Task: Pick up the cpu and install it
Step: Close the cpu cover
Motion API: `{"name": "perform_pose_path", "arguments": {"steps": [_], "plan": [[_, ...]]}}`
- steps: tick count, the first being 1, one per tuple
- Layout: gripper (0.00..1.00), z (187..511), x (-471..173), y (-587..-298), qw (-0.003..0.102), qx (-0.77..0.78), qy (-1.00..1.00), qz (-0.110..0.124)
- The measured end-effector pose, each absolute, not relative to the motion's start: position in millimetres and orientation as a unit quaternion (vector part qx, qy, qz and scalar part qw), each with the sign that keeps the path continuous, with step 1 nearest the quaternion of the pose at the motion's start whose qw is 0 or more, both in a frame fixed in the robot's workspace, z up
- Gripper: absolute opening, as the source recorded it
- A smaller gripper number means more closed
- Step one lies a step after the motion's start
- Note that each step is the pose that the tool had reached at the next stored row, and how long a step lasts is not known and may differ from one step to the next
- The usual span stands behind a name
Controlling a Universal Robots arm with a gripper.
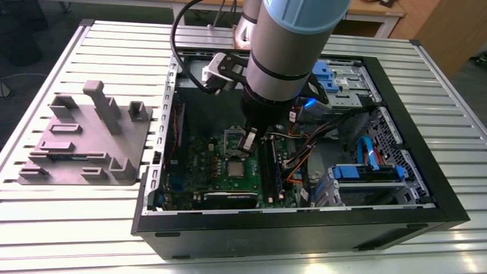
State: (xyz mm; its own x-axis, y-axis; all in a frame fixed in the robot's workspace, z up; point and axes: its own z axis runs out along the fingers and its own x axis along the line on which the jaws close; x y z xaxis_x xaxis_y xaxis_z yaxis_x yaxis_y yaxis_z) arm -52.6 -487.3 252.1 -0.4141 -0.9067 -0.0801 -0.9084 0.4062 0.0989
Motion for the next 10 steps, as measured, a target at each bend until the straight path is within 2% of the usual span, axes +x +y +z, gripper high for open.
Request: {"name": "perform_pose_path", "arguments": {"steps": [7, 10], "plan": [[0.1, 250.5, -51.9, -487.3, 0.005, -0.563, 0.824, 0.064], [0.1, 249.1, -46.5, -486.3, 0.011, -0.563, 0.823, 0.072]]}}
